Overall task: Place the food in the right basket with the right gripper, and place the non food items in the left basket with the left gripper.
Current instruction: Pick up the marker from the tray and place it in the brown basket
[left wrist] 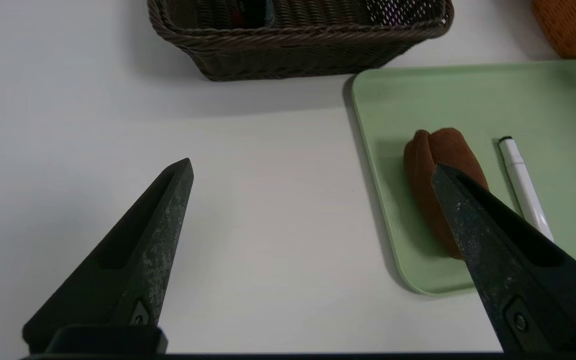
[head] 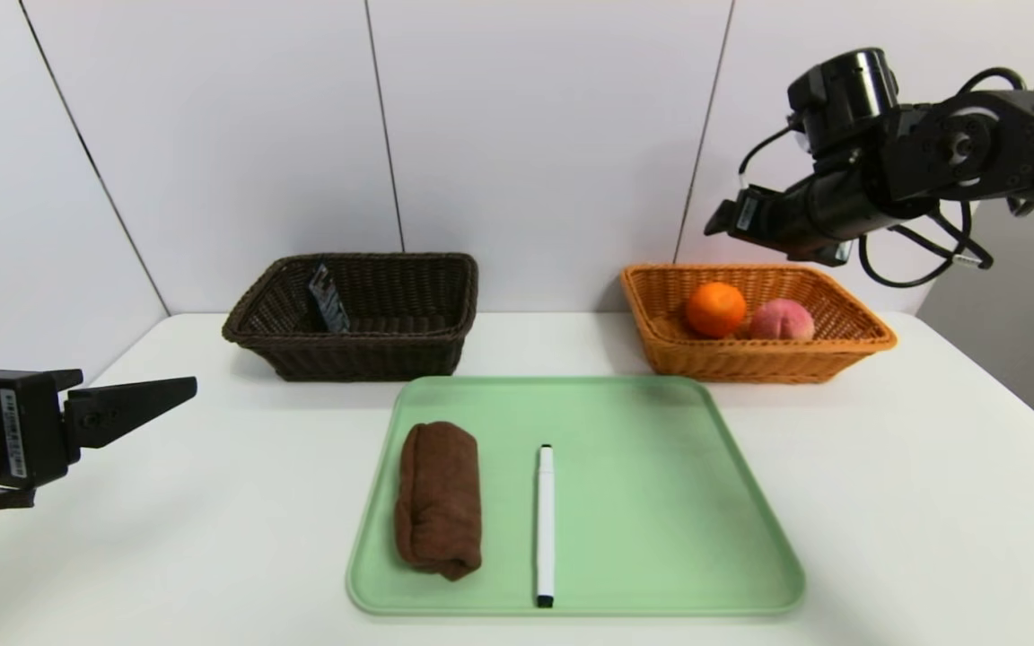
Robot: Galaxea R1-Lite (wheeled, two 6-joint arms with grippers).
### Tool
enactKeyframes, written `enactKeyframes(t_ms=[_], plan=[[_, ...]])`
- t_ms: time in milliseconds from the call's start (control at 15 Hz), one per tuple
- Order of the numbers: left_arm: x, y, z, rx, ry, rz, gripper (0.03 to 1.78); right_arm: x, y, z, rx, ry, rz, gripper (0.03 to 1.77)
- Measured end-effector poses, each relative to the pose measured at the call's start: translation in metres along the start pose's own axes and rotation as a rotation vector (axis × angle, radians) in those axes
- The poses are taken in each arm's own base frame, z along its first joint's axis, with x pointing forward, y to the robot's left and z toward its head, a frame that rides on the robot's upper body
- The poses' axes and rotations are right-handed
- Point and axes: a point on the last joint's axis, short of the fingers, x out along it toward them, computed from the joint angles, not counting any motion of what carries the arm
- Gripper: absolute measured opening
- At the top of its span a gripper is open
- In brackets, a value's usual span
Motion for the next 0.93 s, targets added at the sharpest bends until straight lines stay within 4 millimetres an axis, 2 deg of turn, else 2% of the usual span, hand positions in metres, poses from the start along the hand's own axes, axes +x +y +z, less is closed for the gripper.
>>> enactKeyframes(t_ms=[200, 400, 600, 733, 933], plan=[[-0.006, -0.004, 0.003, -0.002, 0.096, -0.015, 1.69, -0.051, 0.038, -0.024, -0.086, 0.101, 0.083, 1.66], [-0.007, -0.005, 0.002, -0.022, 0.135, -0.015, 1.69, -0.082, 0.057, -0.055, -0.184, 0.258, 0.091, 1.67], [-0.008, -0.005, 0.002, -0.033, 0.145, -0.013, 1.69, -0.092, 0.061, -0.078, -0.255, 0.4, 0.045, 1.69], [-0.008, -0.005, 0.001, -0.033, 0.145, -0.014, 1.69, -0.092, 0.064, -0.092, -0.266, 0.478, 0.006, 1.69], [-0.009, -0.005, 0.0, -0.032, 0.146, -0.013, 1.69, -0.085, 0.069, -0.1, -0.274, 0.513, -0.005, 1.69]])
